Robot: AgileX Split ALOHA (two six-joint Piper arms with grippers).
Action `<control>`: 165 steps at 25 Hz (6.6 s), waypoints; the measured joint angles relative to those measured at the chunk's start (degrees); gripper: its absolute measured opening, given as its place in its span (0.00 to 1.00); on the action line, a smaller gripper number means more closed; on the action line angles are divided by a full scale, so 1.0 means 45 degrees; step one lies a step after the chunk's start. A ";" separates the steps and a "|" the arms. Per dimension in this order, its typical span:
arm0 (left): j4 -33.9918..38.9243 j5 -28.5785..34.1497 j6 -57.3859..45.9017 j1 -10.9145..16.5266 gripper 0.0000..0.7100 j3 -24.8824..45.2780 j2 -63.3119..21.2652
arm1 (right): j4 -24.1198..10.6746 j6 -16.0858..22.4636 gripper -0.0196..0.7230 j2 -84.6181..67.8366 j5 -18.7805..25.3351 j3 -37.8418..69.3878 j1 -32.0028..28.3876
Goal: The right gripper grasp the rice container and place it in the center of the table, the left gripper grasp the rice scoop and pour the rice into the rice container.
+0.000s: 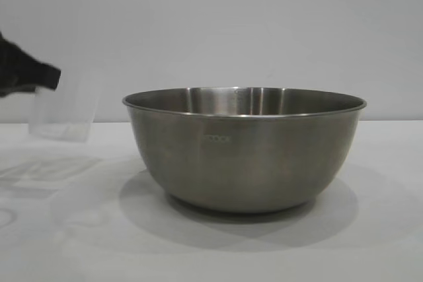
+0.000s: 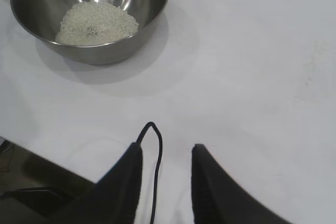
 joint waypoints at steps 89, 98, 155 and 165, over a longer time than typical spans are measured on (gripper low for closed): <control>0.2528 2.5745 -0.0480 0.5514 0.27 -0.1332 -2.2714 | 0.0000 0.0000 0.33 0.0000 0.0000 0.0000 0.0000; 0.2471 2.8661 -0.0869 0.5514 0.27 -0.1313 -2.4709 | 0.0000 0.0000 0.33 0.0000 0.0021 0.0000 0.0000; 0.2579 2.8742 -0.1469 0.5514 0.27 -0.0743 -2.4709 | 0.0391 0.0000 0.33 -0.2170 0.0158 0.0000 -0.1180; 0.2605 2.8742 -0.1469 0.5523 0.27 -0.0737 -2.4730 | 0.0302 0.0000 0.33 -0.2212 0.0151 0.0000 -0.5648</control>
